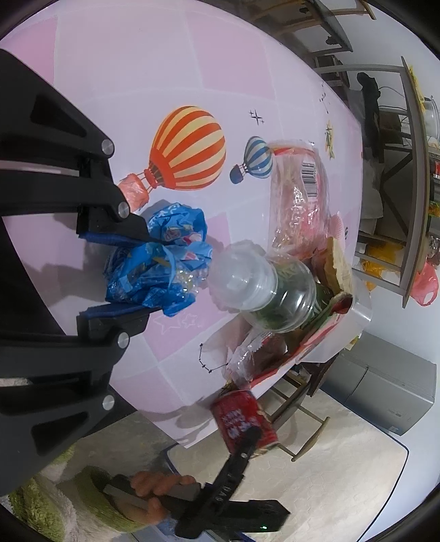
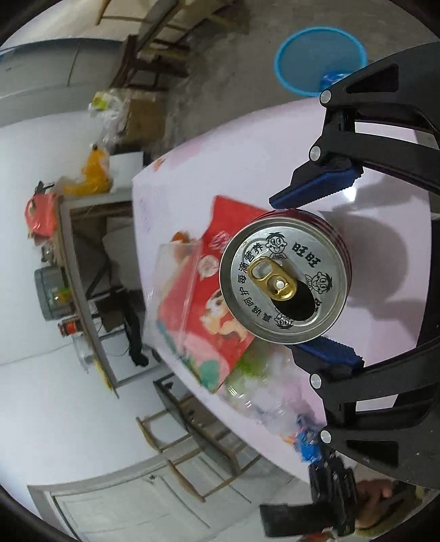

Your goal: Collect trash

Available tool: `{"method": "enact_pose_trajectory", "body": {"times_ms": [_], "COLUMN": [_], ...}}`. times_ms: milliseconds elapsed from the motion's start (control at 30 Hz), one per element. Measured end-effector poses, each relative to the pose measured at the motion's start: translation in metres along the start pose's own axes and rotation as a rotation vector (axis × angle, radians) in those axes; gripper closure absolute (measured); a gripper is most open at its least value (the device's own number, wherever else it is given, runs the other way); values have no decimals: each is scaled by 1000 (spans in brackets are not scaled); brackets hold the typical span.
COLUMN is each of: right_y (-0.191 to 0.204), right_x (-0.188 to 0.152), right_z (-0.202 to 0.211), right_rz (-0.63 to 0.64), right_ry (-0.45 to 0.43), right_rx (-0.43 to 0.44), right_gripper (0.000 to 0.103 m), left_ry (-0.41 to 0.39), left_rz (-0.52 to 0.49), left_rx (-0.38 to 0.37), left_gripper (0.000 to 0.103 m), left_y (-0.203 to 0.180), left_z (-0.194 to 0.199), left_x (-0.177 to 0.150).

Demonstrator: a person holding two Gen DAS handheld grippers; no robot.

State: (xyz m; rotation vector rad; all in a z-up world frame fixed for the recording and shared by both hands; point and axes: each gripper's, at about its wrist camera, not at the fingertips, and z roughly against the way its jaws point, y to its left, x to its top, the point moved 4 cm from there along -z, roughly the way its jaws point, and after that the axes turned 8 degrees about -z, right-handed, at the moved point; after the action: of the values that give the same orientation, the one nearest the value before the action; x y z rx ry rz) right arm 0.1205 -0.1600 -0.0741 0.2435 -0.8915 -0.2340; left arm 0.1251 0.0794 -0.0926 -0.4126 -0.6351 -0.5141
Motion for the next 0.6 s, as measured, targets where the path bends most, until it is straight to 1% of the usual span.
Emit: {"method": "enact_pose_trajectory", "body": {"times_ms": [100,200,300,467,500,533,567,600], "right_y": [6,5,7,5,4,3,2,2], "right_x": [1,8,7,5,5,4,4,4], "right_z": [5,5,5,5,5,4,5,6], "right_rz": [39,60,69,72,67,61,48,41], "right_ry": [25,22,28,49,57,62,66,61], "right_rx": [-35,-50,-53,-78,-74,-64,-58,-60], "right_gripper": [36,34,30,30,31,37,40,40], "left_ry": [3,1,-2,-12,-14,-17,-22,-25], "left_rz": [-3,6,11,8,6,4,0,-4], "left_rx": [15,27,38,56,58,63,69,73], "left_gripper": [76,76,76,77,77,77,77,77], "left_y": [0,-2,-4,-7,-7,-8,-9,-11], "left_z": [2,4,6,15,17,20,22,25], "left_x": [1,2,2,2,2,2,3,3]}}
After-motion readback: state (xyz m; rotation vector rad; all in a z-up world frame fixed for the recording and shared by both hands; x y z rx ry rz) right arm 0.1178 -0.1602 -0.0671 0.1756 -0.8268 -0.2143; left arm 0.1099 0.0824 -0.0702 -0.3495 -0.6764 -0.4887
